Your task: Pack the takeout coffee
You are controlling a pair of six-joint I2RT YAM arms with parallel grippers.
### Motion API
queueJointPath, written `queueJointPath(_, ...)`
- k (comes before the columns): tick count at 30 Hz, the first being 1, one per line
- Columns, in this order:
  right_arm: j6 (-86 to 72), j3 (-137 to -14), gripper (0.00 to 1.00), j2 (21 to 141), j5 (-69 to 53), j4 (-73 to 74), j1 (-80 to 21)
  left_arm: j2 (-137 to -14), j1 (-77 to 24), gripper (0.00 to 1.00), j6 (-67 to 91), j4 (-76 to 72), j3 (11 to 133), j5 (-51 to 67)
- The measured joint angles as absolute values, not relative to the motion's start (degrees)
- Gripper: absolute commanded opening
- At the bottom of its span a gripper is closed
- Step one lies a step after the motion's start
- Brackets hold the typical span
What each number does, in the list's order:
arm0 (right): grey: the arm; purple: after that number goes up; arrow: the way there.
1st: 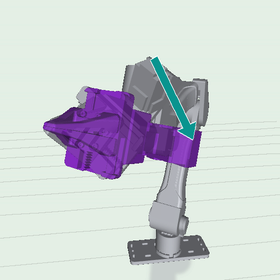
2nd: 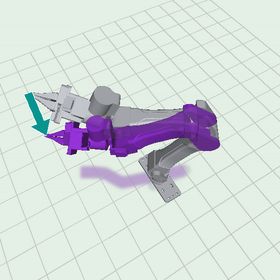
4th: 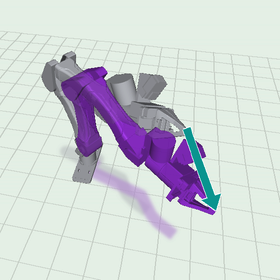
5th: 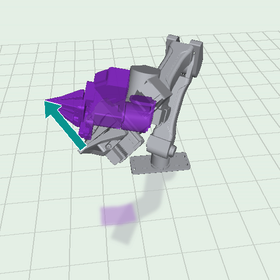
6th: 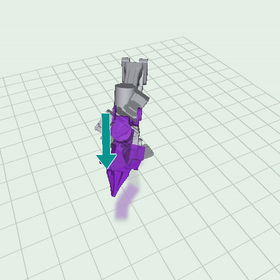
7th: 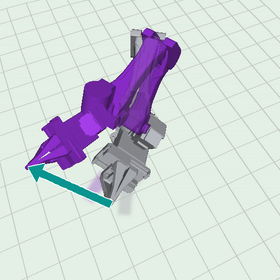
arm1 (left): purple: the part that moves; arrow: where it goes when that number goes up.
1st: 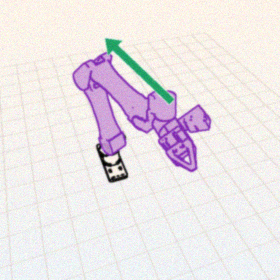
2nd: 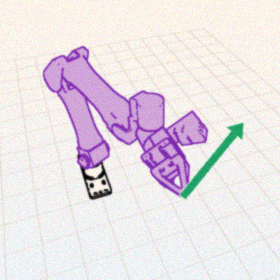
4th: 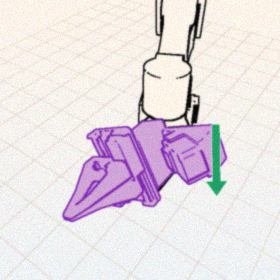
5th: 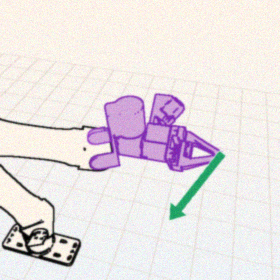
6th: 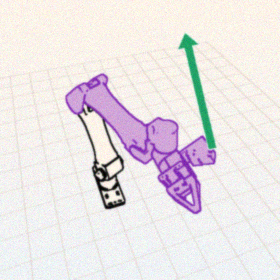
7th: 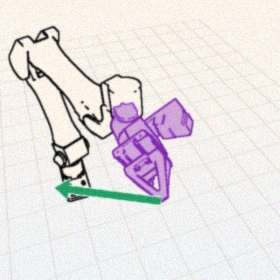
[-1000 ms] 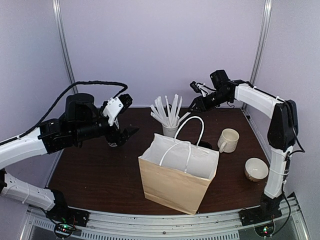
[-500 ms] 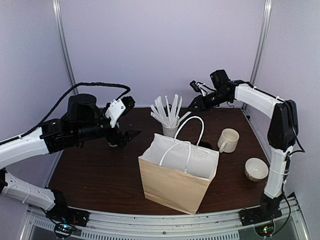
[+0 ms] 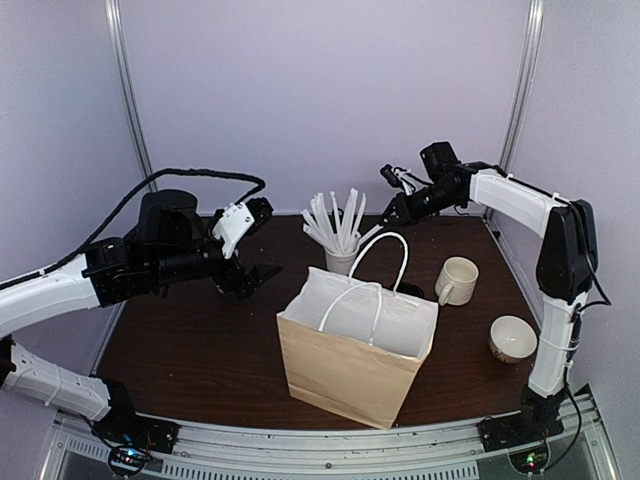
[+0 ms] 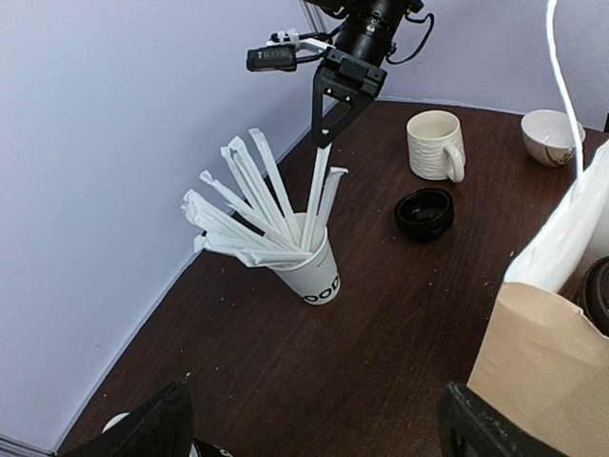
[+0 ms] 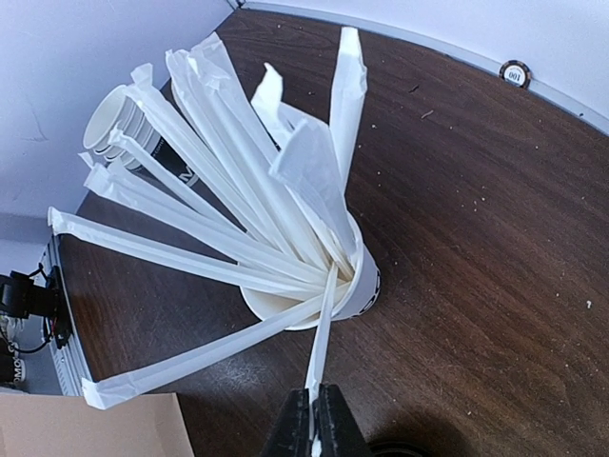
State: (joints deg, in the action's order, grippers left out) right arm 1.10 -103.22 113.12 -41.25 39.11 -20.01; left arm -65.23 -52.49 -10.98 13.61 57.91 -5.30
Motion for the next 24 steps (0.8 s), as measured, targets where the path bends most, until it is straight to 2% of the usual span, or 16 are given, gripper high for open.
queueJointPath(6,1.0,-102.3,0.0,110.4,-41.6,39.4,-20.2,-65.4,-52.5,0.93,-11.4,13.8,57.9,-5.4)
queueJointPath(14,1.4,-102.0,0.0,101.3,-41.7,41.1,-20.2,-65.4,-52.5,0.93,-12.4,14.1,57.9,-6.2)
queueJointPath(24,5.3,-103.6,0.0,92.7,-39.3,49.2,-20.2,-66.0,-52.5,0.93,-14.5,14.7,57.9,-9.3)
